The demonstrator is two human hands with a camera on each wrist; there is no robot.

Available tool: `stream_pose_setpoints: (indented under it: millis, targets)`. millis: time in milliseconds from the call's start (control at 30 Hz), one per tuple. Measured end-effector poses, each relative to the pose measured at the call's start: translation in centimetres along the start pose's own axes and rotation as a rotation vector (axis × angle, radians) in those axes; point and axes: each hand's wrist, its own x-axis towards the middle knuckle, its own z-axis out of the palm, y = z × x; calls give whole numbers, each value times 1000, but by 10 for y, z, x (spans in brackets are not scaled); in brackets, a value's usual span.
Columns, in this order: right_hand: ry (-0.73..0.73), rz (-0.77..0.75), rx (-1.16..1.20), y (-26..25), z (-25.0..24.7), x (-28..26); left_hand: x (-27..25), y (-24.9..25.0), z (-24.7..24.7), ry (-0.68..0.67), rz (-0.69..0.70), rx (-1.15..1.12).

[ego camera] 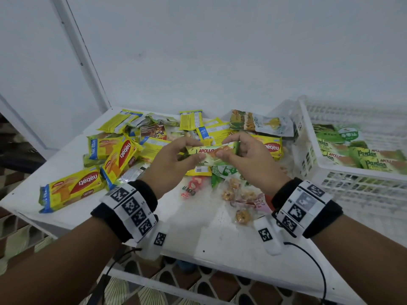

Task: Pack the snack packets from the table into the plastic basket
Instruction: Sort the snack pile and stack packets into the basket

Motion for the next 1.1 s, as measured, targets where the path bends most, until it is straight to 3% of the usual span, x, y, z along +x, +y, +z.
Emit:
stream_pose_setpoints:
  millis: [100,267,467,600,833,967,1100]
  targets:
    - [-13,23,43,-2,-1,-1,-3,2,-5,37,-52,-73]
    - [-46,82,51,-5,15,8,-15,-1,-37,175,-58,2]
    - [-176,58,-186,-20,65,25,-17,-14,-115,297,-53,-27]
    - [-266,-103,-459,-35,127,42,-12,-25,-176,294,-8,-41]
    - [-286,-413,-878,-62,250,63,-2,-55,-284,257,22,15]
    - [-347,-361,-1037,-68,284,70,7,-71,-313,180,46,19]
    - [-375,-290,-1194,-64,287,67,9,-82,-319,130,38,-30]
